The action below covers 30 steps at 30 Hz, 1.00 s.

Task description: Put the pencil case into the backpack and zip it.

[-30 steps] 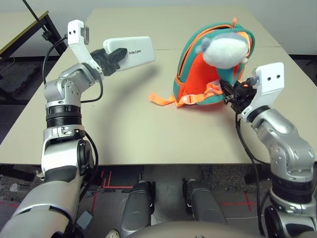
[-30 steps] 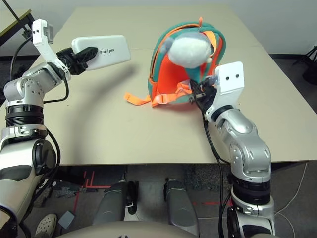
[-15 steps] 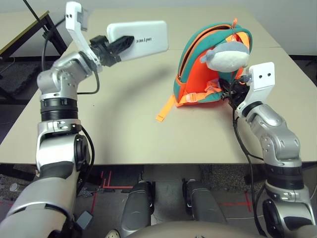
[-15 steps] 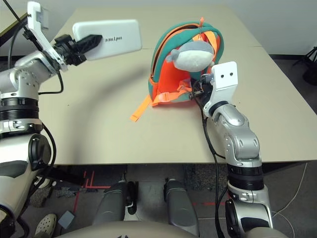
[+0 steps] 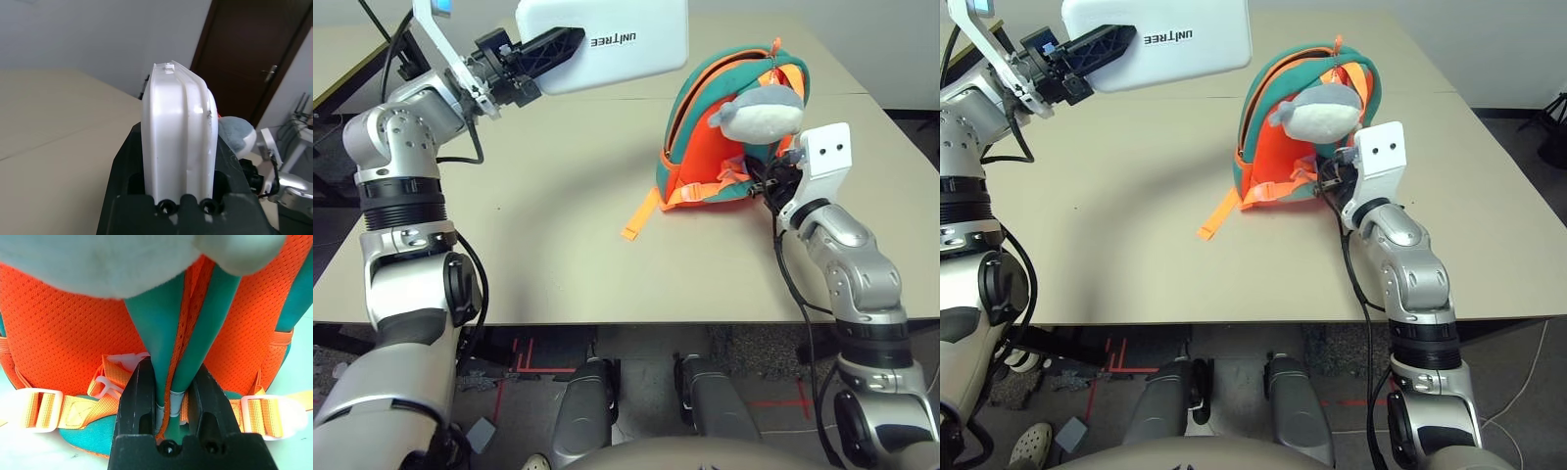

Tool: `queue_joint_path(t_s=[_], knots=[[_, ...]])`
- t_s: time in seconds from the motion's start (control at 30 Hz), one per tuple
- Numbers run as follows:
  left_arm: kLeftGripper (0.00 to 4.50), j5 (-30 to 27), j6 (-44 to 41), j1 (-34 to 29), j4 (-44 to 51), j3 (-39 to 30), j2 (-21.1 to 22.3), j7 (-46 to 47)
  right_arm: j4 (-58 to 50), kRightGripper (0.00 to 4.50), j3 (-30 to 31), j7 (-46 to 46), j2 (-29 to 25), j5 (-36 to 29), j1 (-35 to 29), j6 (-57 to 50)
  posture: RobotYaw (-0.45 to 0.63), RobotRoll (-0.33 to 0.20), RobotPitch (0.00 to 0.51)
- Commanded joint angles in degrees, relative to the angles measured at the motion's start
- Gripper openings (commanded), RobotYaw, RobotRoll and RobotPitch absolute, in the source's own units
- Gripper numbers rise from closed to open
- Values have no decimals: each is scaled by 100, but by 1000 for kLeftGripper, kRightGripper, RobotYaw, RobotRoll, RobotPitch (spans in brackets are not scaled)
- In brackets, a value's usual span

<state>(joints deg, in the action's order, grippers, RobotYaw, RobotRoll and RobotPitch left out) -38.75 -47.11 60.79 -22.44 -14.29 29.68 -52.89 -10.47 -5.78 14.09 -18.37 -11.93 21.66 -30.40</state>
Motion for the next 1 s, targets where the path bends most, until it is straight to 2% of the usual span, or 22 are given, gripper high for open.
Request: queue_joint_path(t_s=[0.03, 0.13, 0.27, 0.63, 0.83, 1.0], knots=[[1228, 37, 93, 25, 29, 176, -95, -123, 206, 697, 33, -56, 25, 86, -17, -55, -161, 0, 103], [1228, 138, 170, 40, -91, 361, -197, -219, 205, 697, 42, -60, 33, 91, -3, -52, -166, 0, 101], [1228, 582, 618, 110, -475, 764, -309, -355, 207, 697, 48, -65, 44, 101, 31, -50, -171, 0, 101], [1228, 1458, 1679, 774, -1703, 1392, -689, -931, 198, 697, 42, -92, 75, 124, 57, -38, -184, 0, 95], [1228, 2137, 2591, 1363, -3037, 1734, -1247, -1074, 187, 697, 55, -117, 118, 147, 70, -6, -198, 0, 89], [1228, 2532, 3112, 1738, -4045, 1647, -1728, -727, 124, 697, 76, -143, 163, 175, 28, 10, -214, 0, 83]])
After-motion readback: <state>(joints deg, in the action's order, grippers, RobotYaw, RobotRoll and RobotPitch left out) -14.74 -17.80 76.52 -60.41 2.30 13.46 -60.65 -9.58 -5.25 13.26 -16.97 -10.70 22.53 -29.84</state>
